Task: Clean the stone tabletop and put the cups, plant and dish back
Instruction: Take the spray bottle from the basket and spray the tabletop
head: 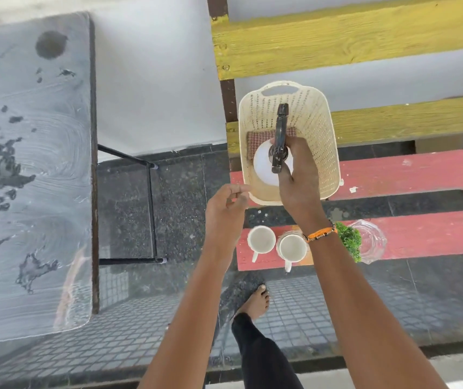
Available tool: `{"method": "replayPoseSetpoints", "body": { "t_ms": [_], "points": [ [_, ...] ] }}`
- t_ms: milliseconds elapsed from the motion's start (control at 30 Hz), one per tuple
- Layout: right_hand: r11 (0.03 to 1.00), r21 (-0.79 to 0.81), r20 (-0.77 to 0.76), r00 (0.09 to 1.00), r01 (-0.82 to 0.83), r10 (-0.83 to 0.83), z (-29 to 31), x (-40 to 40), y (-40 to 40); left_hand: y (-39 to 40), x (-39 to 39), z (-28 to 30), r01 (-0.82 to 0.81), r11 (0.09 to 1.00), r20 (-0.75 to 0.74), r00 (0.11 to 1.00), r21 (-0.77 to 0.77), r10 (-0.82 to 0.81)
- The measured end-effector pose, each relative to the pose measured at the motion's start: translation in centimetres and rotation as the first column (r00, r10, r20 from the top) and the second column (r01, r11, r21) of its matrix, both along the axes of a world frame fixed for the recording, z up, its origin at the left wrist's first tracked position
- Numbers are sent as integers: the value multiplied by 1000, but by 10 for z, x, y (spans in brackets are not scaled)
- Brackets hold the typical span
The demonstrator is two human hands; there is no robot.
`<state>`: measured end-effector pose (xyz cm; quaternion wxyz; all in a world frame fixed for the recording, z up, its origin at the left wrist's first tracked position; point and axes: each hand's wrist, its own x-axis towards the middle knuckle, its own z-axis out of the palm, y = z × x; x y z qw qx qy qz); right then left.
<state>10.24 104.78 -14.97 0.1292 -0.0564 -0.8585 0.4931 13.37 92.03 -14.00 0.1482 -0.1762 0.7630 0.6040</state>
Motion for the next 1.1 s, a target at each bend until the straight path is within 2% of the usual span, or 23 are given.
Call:
{"method": "replayPoseSetpoints", "body": {
  "t_ms": [233, 400, 467, 567, 700, 867, 1033, 1100],
  "points": [
    [986, -77, -135, 981, -150, 138, 80, 15, -51, -53, 12, 70, -78, 986, -150, 984, 145, 100],
    [956, -149, -194, 956, -252, 222, 121, 43, -126, -130, 32, 120, -129, 970, -212, 962, 205, 173],
    [945, -215, -208, 957, -245, 201, 137, 57, -169, -174, 44, 135, -163, 964, -213, 955, 209, 207],
    [899, -355, -161, 964, -257, 212, 156, 71, -232, -240, 64, 149, -225, 956, -206, 943, 186, 262],
    [810, -525, -66, 961, -263, 269, 171, 82, -311, -329, 97, 167, -405, 880, -187, 871, 248, 453],
    [717, -622, -16, 921, -313, 389, 183, 100, -422, -443, 148, 178, -567, 787, -206, 763, 241, 613],
    [569, -726, 64, 787, -385, 614, 183, 115, -515, -517, 174, 176, -692, 666, -190, 640, 278, 745],
    [534, -753, 103, 732, -384, 673, 180, 114, -544, -537, 175, 172, -719, 637, -166, 617, 279, 769]
  ]
}}
